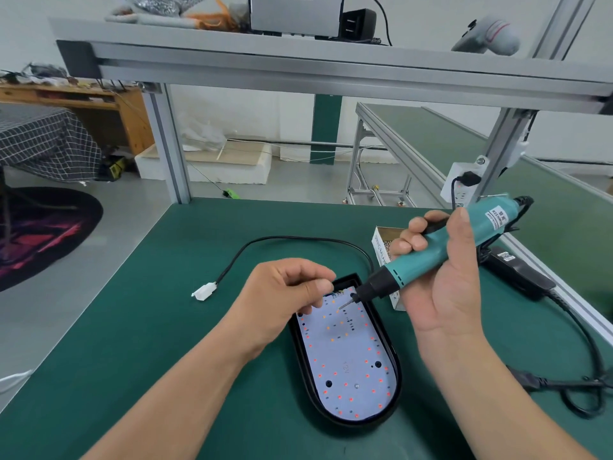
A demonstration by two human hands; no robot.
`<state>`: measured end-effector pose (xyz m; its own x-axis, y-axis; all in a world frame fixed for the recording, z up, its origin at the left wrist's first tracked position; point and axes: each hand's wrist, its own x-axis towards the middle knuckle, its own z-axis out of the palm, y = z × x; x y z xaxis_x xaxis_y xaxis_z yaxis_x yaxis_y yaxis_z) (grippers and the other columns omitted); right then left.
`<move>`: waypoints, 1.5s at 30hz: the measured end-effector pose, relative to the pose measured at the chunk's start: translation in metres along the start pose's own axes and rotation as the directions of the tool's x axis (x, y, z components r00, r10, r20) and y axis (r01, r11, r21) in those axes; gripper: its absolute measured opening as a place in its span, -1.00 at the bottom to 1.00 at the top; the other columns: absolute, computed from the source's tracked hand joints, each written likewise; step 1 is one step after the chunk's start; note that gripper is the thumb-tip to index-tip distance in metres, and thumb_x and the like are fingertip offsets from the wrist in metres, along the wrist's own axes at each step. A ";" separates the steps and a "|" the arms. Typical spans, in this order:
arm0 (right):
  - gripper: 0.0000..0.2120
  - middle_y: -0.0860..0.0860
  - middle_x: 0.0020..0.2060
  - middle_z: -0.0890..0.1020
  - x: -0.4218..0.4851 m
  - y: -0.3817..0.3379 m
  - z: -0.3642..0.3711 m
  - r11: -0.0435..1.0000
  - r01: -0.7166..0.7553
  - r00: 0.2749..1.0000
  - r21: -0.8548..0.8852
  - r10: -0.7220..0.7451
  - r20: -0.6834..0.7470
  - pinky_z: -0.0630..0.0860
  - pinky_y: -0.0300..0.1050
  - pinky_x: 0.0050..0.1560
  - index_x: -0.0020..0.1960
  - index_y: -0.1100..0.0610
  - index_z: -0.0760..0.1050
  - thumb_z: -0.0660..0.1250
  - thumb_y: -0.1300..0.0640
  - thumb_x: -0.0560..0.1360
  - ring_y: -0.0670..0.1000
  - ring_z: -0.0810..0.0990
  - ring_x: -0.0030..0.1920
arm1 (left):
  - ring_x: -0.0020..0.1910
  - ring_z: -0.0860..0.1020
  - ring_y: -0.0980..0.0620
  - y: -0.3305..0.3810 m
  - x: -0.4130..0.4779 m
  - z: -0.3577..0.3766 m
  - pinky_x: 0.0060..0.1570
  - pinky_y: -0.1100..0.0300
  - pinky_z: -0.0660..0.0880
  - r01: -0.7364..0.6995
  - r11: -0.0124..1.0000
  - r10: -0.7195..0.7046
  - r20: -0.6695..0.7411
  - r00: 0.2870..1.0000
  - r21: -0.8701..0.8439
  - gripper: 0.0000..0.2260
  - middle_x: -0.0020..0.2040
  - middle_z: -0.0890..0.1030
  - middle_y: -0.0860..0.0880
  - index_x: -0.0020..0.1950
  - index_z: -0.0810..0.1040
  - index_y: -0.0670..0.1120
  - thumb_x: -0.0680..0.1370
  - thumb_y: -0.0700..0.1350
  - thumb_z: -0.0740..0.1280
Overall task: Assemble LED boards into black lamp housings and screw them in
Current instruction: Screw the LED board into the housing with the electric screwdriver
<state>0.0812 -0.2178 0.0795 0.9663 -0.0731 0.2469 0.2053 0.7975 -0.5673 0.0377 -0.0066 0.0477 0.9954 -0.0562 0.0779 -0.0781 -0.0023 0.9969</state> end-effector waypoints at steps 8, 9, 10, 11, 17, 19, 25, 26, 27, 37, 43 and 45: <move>-0.74 0.03 -0.18 0.55 0.001 -0.005 0.005 0.998 0.040 0.999 0.055 -0.039 -0.016 0.51 -0.19 -0.16 -0.03 0.10 0.51 0.36 -0.09 0.66 -0.08 0.45 -0.31 | 0.00 0.77 -0.18 0.005 -0.008 0.009 -0.09 0.15 0.68 0.076 0.987 -0.057 0.135 0.989 -0.143 -0.90 -0.01 0.76 -0.22 -0.04 0.73 -0.17 0.58 -0.34 0.48; -0.74 0.03 -0.18 0.55 0.000 -0.006 0.006 0.997 0.041 0.999 0.058 -0.041 -0.017 0.51 -0.19 -0.16 -0.03 0.10 0.51 0.35 -0.09 0.66 -0.08 0.44 -0.31 | 0.01 0.77 -0.19 0.005 -0.009 0.010 -0.09 0.14 0.69 0.081 0.986 -0.060 0.142 0.988 -0.145 -0.91 -0.01 0.76 -0.22 -0.03 0.73 -0.16 0.59 -0.33 0.48; -0.74 0.03 -0.18 0.55 0.000 -0.007 0.007 0.997 0.044 0.999 0.060 -0.043 -0.016 0.51 -0.19 -0.16 -0.03 0.10 0.51 0.35 -0.09 0.66 -0.08 0.44 -0.31 | 0.01 0.77 -0.19 0.005 -0.010 0.011 -0.10 0.14 0.69 0.084 0.986 -0.063 0.145 0.987 -0.144 -0.91 0.00 0.76 -0.22 -0.03 0.72 -0.15 0.60 -0.32 0.47; -0.74 0.02 -0.18 0.55 -0.001 -0.008 0.008 0.997 0.049 0.999 0.062 -0.048 -0.016 0.51 -0.20 -0.16 -0.04 0.10 0.51 0.34 -0.09 0.67 -0.08 0.44 -0.31 | 0.00 0.77 -0.20 0.005 -0.010 0.012 -0.11 0.13 0.69 0.086 0.986 -0.065 0.143 0.988 -0.146 -0.91 -0.01 0.76 -0.22 -0.03 0.71 -0.15 0.60 -0.32 0.46; -0.73 0.02 -0.18 0.56 0.000 -0.013 0.009 0.995 0.078 0.997 0.059 -0.077 -0.021 0.50 -0.19 -0.17 -0.04 0.09 0.52 0.32 -0.09 0.69 -0.08 0.45 -0.30 | -0.06 0.77 -0.19 0.003 -0.011 0.015 -0.08 0.12 0.69 0.049 0.993 -0.034 0.136 0.990 -0.110 -0.90 -0.03 0.76 -0.20 -0.01 0.69 -0.13 0.61 -0.31 0.45; -0.73 0.02 -0.17 0.55 0.000 -0.014 0.009 0.995 0.082 0.997 0.057 -0.081 -0.018 0.50 -0.19 -0.17 -0.04 0.09 0.53 0.32 -0.09 0.69 -0.08 0.45 -0.30 | -0.05 0.77 -0.19 0.002 -0.011 0.015 -0.03 0.07 0.70 0.023 0.995 -0.010 0.146 0.989 -0.092 -0.87 -0.04 0.77 -0.19 -0.02 0.71 -0.07 0.60 -0.30 0.47; -0.74 0.03 -0.18 0.54 -0.001 -0.014 0.009 0.996 0.070 0.998 0.063 -0.071 -0.001 0.51 -0.20 -0.18 -0.04 0.09 0.52 0.30 -0.08 0.70 -0.08 0.44 -0.32 | -0.03 0.77 -0.21 -0.003 -0.010 0.016 0.10 -0.09 0.70 -0.027 0.994 0.044 0.163 0.986 -0.108 -0.87 -0.04 0.76 -0.16 0.01 0.72 0.02 0.53 -0.19 0.50; -0.74 0.03 -0.18 0.54 -0.001 -0.014 0.010 0.996 0.068 0.998 0.065 -0.068 0.001 0.51 -0.20 -0.19 -0.04 0.09 0.52 0.30 -0.08 0.69 -0.08 0.44 -0.32 | -0.03 0.77 -0.20 -0.004 -0.010 0.016 0.10 -0.08 0.70 -0.032 0.993 0.049 0.158 0.986 -0.109 -0.88 -0.04 0.76 -0.16 0.01 0.72 0.01 0.53 -0.19 0.51; -0.74 0.03 -0.18 0.54 -0.001 -0.015 0.010 0.996 0.065 0.998 0.066 -0.065 0.004 0.51 -0.20 -0.19 -0.05 0.09 0.52 0.30 -0.08 0.69 -0.08 0.44 -0.32 | -0.03 0.77 -0.20 -0.005 -0.009 0.016 0.09 -0.06 0.70 -0.036 0.993 0.053 0.155 0.987 -0.109 -0.88 -0.05 0.76 -0.16 0.00 0.72 0.01 0.52 -0.20 0.51; -0.75 0.02 -0.18 0.55 -0.001 -0.016 0.008 0.997 0.069 0.997 0.034 -0.070 0.018 0.51 -0.20 -0.21 -0.03 0.09 0.52 0.30 -0.07 0.69 -0.09 0.44 -0.32 | -0.03 0.77 -0.19 -0.006 -0.008 0.016 0.05 0.01 0.70 -0.056 0.995 0.067 0.136 0.988 -0.084 -0.87 -0.05 0.76 -0.16 -0.01 0.72 0.03 0.50 -0.18 0.52; -0.76 0.03 -0.18 0.56 -0.002 -0.016 0.007 0.997 0.078 0.994 -0.024 -0.076 0.077 0.48 -0.19 -0.19 -0.02 0.09 0.51 0.27 -0.06 0.69 -0.08 0.44 -0.31 | -0.06 0.77 -0.14 -0.006 -0.008 0.015 0.08 0.03 0.69 -0.077 0.997 0.076 0.126 0.989 0.009 -0.88 -0.08 0.76 -0.13 -0.02 0.71 0.07 0.46 -0.06 0.55; -0.77 0.03 -0.17 0.57 -0.003 -0.016 0.008 0.994 0.094 0.989 -0.063 -0.085 0.122 0.47 -0.18 -0.18 -0.02 0.09 0.51 0.29 -0.06 0.66 -0.07 0.45 -0.30 | -0.08 0.77 -0.07 -0.008 -0.008 0.014 0.00 0.18 0.65 -0.099 0.992 0.090 0.115 0.989 0.082 -0.88 -0.10 0.77 -0.09 -0.03 0.70 0.10 0.49 -0.10 0.53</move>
<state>0.0736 -0.2253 0.0936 0.9189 -0.0671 0.3887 0.3044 0.7475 -0.5904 0.0296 -0.0202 0.0395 0.9714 -0.1702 0.1656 -0.1809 -0.0787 0.9804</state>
